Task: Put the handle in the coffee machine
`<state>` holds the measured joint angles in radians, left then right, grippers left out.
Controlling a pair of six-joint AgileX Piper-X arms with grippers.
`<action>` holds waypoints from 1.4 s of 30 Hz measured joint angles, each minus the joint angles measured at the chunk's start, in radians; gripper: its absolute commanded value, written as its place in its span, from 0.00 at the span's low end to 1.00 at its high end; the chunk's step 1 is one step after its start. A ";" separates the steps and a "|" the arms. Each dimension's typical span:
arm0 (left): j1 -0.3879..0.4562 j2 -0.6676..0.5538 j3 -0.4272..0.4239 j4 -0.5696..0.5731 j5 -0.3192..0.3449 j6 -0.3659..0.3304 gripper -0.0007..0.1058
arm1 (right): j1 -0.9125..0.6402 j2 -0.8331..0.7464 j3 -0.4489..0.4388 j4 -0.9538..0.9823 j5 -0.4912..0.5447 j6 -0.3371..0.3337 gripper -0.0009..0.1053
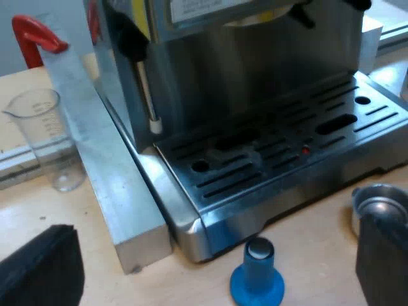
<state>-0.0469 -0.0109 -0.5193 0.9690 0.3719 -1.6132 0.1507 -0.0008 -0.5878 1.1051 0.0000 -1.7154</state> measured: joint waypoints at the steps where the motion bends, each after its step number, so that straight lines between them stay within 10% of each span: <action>1: -0.002 0.000 -0.023 0.010 0.013 0.000 0.83 | 0.000 0.012 -0.030 0.026 0.000 -0.004 0.63; 26: -0.061 0.346 -0.123 0.016 0.482 0.057 0.83 | 0.000 0.593 -0.422 0.360 -0.183 -0.136 0.63; 42: -0.446 0.507 -0.159 0.032 0.427 0.135 0.83 | 0.316 0.809 -0.425 0.221 -0.079 -0.033 0.63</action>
<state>-0.4928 0.4960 -0.6778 1.0007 0.7991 -1.4780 0.4667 0.8081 -1.0126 1.3261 -0.0793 -1.7484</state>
